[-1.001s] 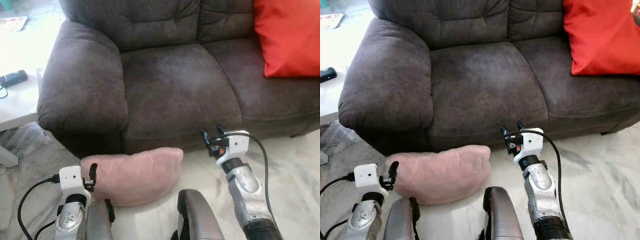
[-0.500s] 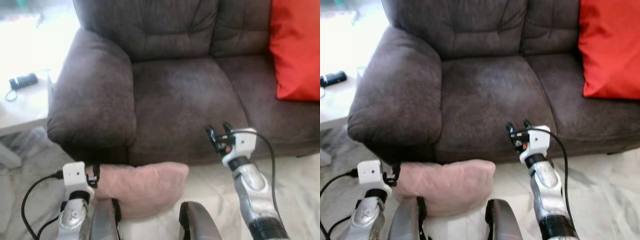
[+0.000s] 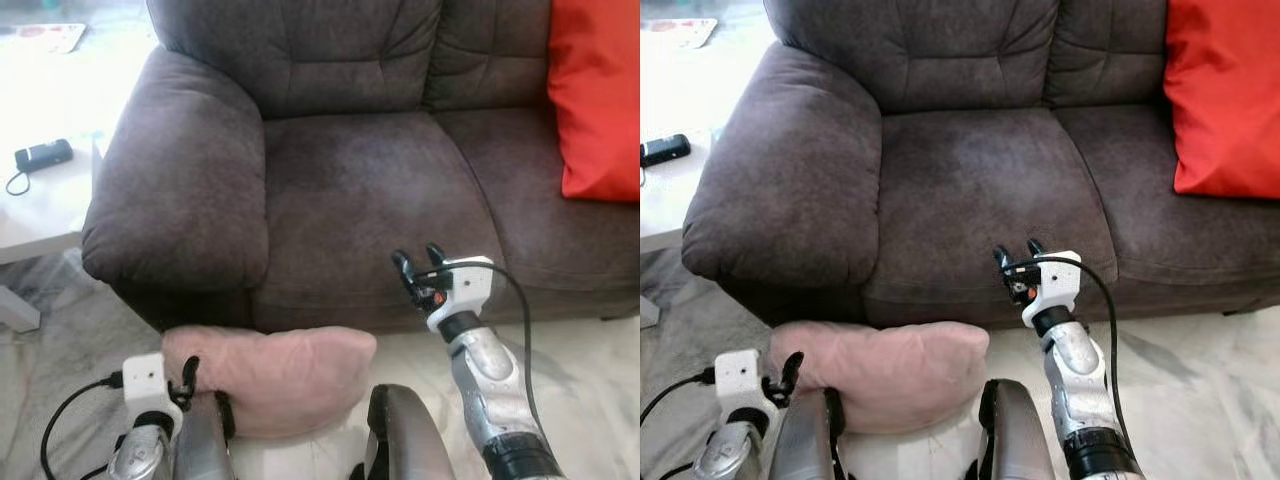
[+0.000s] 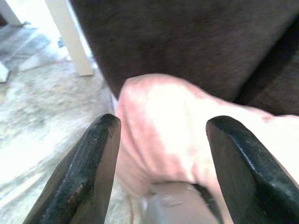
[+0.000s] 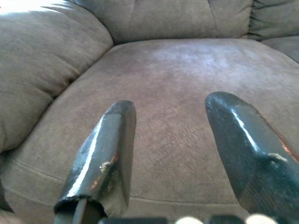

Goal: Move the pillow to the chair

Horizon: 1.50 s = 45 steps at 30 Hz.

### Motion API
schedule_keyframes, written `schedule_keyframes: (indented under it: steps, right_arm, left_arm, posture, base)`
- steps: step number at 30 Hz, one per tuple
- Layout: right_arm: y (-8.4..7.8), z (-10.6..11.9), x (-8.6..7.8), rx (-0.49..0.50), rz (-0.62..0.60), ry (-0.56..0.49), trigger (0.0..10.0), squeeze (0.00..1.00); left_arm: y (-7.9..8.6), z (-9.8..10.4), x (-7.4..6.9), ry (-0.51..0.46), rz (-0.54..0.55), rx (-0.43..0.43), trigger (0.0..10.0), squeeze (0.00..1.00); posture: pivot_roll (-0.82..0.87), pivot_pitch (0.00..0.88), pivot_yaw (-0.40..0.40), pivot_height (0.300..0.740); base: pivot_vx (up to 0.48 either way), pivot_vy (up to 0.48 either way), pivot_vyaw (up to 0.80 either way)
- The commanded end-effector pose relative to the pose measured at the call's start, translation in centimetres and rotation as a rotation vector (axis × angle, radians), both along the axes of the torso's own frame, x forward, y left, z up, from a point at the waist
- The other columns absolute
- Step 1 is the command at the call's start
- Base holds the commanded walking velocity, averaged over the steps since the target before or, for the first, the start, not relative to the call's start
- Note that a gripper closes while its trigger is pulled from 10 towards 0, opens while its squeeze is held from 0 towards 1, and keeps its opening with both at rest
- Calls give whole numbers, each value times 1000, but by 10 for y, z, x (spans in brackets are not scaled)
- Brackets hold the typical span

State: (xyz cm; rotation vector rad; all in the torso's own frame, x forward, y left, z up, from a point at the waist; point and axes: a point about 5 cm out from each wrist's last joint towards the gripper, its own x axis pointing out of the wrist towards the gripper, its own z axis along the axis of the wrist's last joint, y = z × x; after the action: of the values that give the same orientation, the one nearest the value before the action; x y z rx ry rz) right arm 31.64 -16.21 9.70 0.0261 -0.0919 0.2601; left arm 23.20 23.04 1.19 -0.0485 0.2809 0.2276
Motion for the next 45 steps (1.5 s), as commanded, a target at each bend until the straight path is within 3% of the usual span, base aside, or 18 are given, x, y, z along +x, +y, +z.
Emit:
schedule_keyframes:
  steps: [1,5,6,7,12,22,34,35,36,42,45]
  right_arm:
    - [-4,-2,-2,2,-7,14,10000,0]
    - [-3,1,0,0,0,6,10000,0]
    - [-3,3,0,0,2,3,10000,0]
    - [-3,4,0,-1,4,-2,10000,0]
    - [-7,11,-1,-7,9,-21,10000,0]
    - [-2,26,-4,-11,50,-52,10000,0]
    - [-10,38,-11,-32,76,-57,10000,0]
    - [-11,38,-12,-34,79,-56,10000,0]
    - [-11,40,-12,-36,81,-56,10000,0]
    - [-12,47,-16,-46,96,-58,10000,0]
    - [-15,50,-18,-49,100,-55,10000,0]
  left_arm:
    - [11,-6,-3,44,55,-18,10000,0]
    - [25,-11,2,80,93,-48,10000,0]
    - [27,-12,4,89,93,-47,10000,306]
    - [31,-12,6,101,85,-39,10000,1000]
    - [37,-9,16,93,76,-71,10000,1000]
    - [31,-3,29,39,6,-104,10000,1000]
    - [40,13,42,-17,61,-19,10000,1000]
    - [40,15,44,-24,68,-19,10000,941]
    - [40,17,46,-34,73,-21,10000,0]
    - [38,21,53,-69,65,-79,10000,0]
    - [40,21,54,-53,80,-50,10000,0]
  posture:
    - [76,168,-56,521]
    - [59,192,-61,521]
    - [57,195,-61,521]
    - [45,205,-64,521]
    - [25,233,-72,521]
    - [-3,286,-114,521]
    - [-35,330,-154,521]
    - [-37,337,-159,521]
    - [-39,339,-162,521]
    - [-64,354,-181,521]
    - [-75,365,-194,521]
  base:
    - [0,0,0]
    - [0,0,0]
    - [0,0,0]
    - [0,0,0]
    - [0,0,0]
    - [0,0,0]
    - [0,0,0]
    - [0,0,0]
    - [0,0,0]
    - [0,0,0]
    - [0,0,0]
